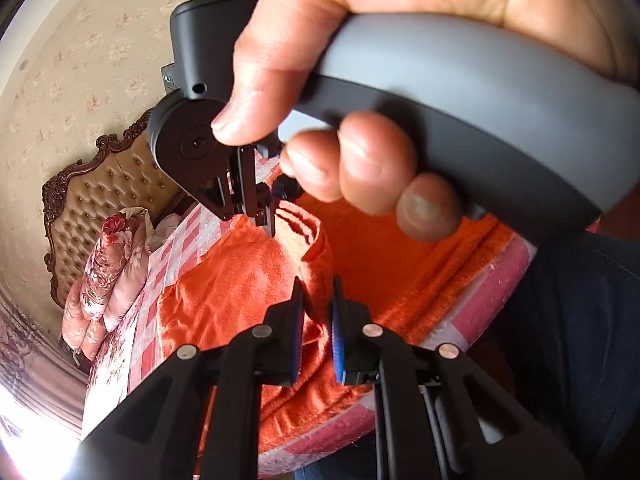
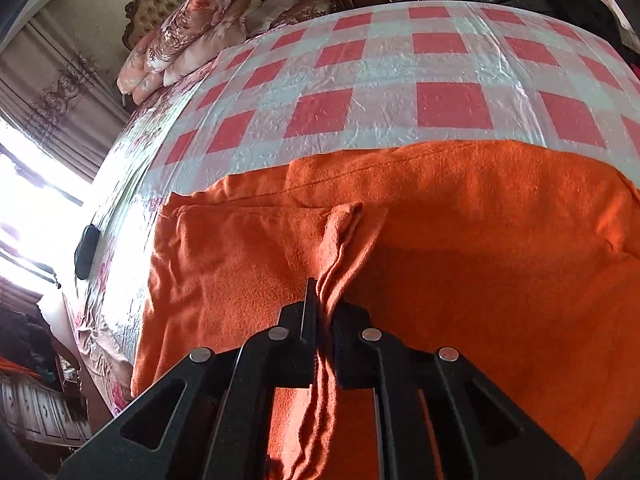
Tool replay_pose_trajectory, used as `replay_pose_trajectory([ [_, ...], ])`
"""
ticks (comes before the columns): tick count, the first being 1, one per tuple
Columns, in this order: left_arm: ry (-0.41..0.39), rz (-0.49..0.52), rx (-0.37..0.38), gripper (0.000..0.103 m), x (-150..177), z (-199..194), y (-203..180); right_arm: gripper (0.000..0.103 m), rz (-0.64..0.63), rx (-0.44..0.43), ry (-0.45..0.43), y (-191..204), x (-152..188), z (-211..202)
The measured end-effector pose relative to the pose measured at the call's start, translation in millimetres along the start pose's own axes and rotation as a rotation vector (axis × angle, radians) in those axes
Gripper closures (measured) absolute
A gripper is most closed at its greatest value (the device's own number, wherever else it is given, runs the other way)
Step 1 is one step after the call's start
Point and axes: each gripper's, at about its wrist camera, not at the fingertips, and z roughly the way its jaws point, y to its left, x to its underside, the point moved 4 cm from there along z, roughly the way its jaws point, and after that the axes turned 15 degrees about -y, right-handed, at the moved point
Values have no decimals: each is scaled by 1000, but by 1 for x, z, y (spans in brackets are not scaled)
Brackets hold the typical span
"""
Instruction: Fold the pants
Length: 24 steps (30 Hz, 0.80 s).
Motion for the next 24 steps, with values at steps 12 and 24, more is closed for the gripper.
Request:
replay_pose_trajectory([
  [12, -20, -261, 153, 52, -2, -23, 16, 79, -117, 250, -177, -9, -17, -17],
  [24, 183, -832, -10, 103, 76, 35, 211, 79, -235, 259, -217, 43, 41, -45],
])
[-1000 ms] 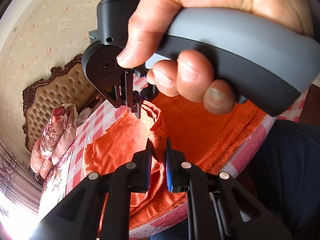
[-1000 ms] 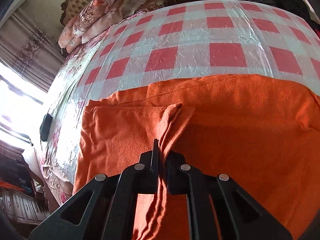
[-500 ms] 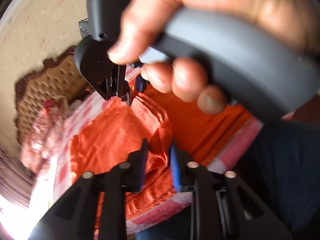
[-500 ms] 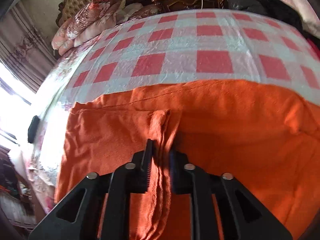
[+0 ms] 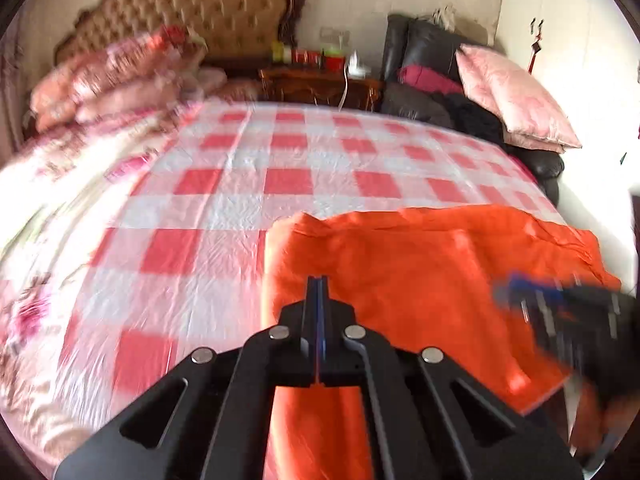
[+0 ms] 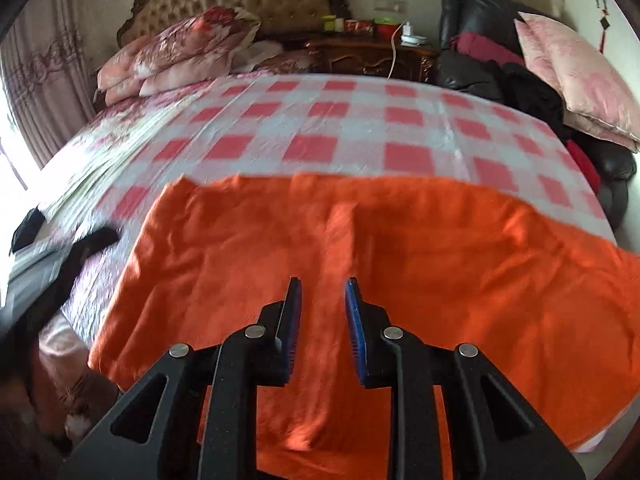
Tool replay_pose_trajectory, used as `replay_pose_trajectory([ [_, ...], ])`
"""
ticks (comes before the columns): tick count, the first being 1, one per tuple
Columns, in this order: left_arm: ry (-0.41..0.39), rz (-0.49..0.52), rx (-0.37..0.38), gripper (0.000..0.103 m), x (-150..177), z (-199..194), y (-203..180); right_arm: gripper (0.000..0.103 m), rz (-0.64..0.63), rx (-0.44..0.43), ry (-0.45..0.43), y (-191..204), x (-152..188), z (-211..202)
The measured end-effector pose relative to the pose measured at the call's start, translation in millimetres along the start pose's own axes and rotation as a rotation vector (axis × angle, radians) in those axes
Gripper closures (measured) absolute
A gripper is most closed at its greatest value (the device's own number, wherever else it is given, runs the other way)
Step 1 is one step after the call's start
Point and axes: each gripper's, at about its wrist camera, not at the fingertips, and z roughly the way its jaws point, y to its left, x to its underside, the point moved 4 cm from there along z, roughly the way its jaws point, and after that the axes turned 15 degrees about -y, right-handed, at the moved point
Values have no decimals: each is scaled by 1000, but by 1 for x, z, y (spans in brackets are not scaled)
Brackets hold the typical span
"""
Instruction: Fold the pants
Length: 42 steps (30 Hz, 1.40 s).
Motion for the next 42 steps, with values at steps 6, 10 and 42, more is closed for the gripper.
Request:
replay_pose_trajectory([
  [6, 124, -13, -3, 101, -2, 80, 27, 80, -64, 36, 52, 12, 24, 10],
  [10, 60, -24, -45, 101, -16, 70, 25, 80, -72, 46, 53, 13, 27, 9],
  [42, 24, -38, -52, 65, 80, -60, -8, 58, -57, 91, -8, 0, 56, -21],
])
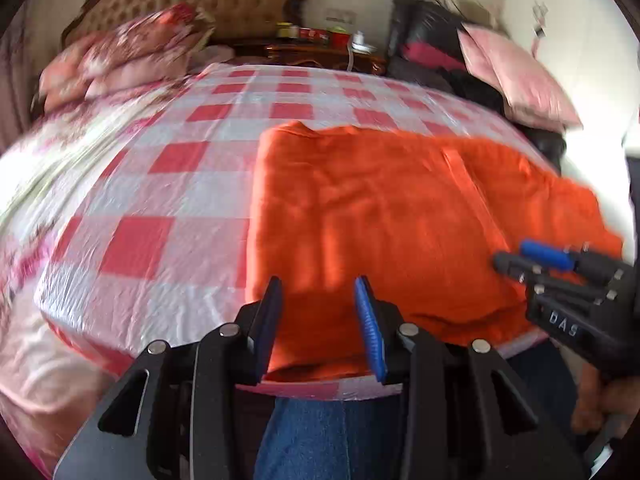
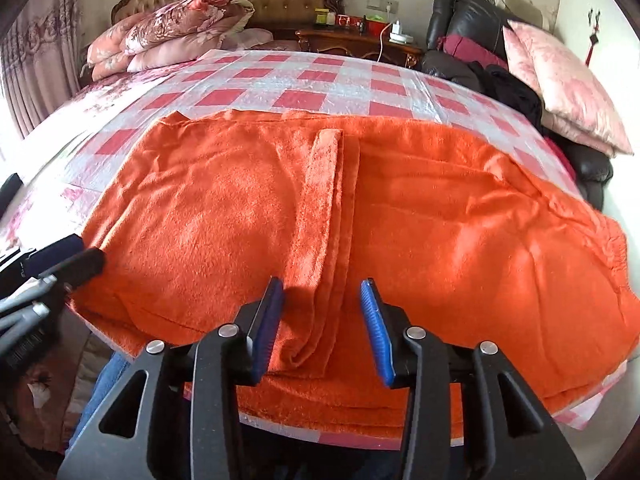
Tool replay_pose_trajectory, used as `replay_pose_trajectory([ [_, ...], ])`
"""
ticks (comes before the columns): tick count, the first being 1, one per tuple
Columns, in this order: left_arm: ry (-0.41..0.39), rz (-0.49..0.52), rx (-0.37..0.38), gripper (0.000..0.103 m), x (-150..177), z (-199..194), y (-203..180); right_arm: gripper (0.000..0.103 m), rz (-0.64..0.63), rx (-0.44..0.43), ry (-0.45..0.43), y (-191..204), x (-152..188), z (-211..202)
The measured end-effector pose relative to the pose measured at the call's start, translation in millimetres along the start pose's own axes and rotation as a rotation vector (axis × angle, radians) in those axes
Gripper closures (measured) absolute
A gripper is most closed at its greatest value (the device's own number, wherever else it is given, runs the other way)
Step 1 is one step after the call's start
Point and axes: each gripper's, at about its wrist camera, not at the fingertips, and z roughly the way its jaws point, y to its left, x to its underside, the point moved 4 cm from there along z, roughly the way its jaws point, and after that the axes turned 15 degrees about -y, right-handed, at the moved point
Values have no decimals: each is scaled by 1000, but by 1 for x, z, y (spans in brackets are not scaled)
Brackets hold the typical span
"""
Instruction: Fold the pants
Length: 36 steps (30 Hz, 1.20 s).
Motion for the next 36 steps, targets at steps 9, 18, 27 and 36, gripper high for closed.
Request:
replay_pose_trajectory([
  [9, -14, -135, -57, 66, 3, -28, 43, 54, 54, -26, 28, -8, 3, -2],
  [18, -8, -9, -84, 69, -3, -35, 29, 54, 18, -75, 37, -9, 5, -16],
  [27, 4, 24, 35, 103, -90, 66, 22, 54, -28, -88, -24, -3, -37, -5],
  [36, 77, 14, 36, 102, -95, 124, 27, 50, -66, -96, 83, -5, -18, 23],
])
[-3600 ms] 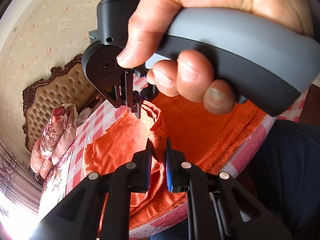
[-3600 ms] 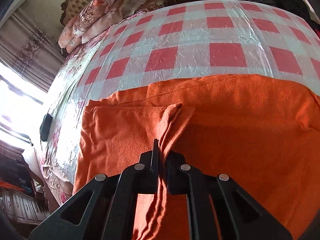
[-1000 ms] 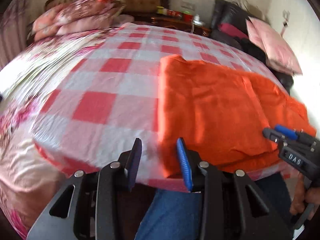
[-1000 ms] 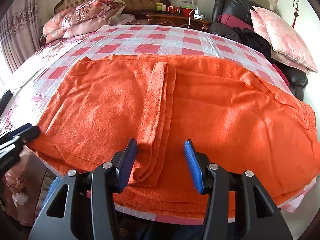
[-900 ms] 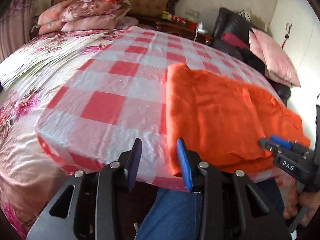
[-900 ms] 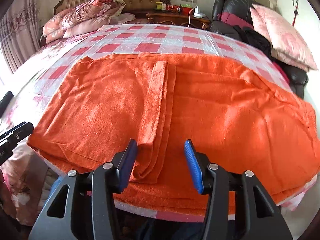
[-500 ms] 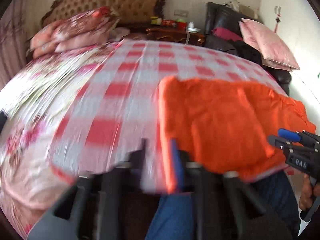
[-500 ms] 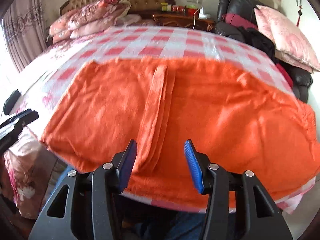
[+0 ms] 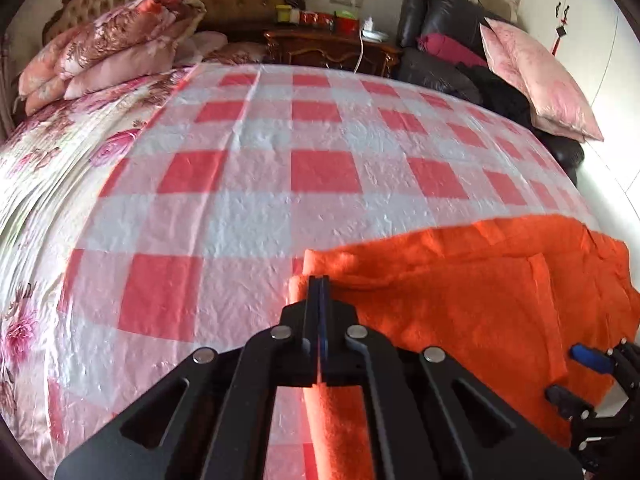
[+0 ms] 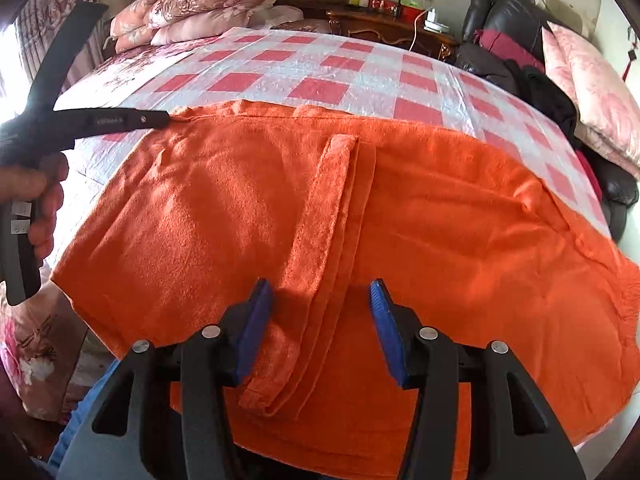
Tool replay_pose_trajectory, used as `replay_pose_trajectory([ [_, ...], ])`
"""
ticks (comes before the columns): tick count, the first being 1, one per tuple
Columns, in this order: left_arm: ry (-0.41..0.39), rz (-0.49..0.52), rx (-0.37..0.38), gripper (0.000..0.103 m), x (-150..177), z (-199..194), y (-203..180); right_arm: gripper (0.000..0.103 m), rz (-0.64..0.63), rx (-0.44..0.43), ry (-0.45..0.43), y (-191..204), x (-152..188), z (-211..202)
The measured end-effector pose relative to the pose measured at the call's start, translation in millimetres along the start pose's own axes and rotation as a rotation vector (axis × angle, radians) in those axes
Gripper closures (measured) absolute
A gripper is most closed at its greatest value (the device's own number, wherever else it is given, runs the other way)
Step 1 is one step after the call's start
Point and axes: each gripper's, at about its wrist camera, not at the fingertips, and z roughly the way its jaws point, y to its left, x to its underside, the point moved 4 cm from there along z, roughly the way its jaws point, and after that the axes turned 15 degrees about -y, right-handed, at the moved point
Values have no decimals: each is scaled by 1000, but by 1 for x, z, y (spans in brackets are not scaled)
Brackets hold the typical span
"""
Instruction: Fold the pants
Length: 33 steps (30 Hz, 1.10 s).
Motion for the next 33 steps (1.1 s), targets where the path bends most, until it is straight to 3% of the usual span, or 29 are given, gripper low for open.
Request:
replay_pose_trajectory([
  [2, -14, 7, 28, 102, -5, -3, -5, 50, 7, 6, -3, -1, 1, 1],
  [4, 3, 51, -6, 102, -6, 5, -7, 50, 10, 8, 1, -1, 1, 1],
  [7, 6, 11, -49, 101, -12, 9, 5, 48, 10, 13, 0, -1, 1, 1],
  [8, -23, 2, -67, 89, -17, 2, 8, 48, 7, 16, 5, -1, 0, 1],
  [9, -71, -22, -66, 62, -22, -12, 11, 49, 11, 18, 19, -2, -2, 0],
  [10, -106, -49, -76, 50, -24, -26, 16, 49, 18, 21, 13, -3, -5, -2],
  [11, -126, -76, -84, 49, -24, -37, 21, 48, 28, 26, -12, -6, -11, -6],
  [14, -107, -184, -43, 52, -5, -66, 32, 48, 96, 14, -92, -16, -39, -13],
  [17, -42, -339, 57, 68, 29, -91, 40, 48, 73, 15, -124, -12, -59, -4],
  [22, 32, -494, 167, 70, 86, -123, 38, 48, 10, 63, -80, -6, -66, 23],
  [27, 84, -672, 292, 72, 118, -117, 36, 48, 3, 99, -24, -7, -45, 33],
  [28, 103, -721, 343, 72, 121, -114, 35, 48, 35, 80, -45, -8, -46, 24],
  [31, 106, -783, 390, 71, 128, -111, 36, 48, 43, -8, -75, 10, -50, 3],
  [33, 112, -877, 437, 71, 132, -106, 41, 48, 19, -99, -64, 35, -47, -4],
])
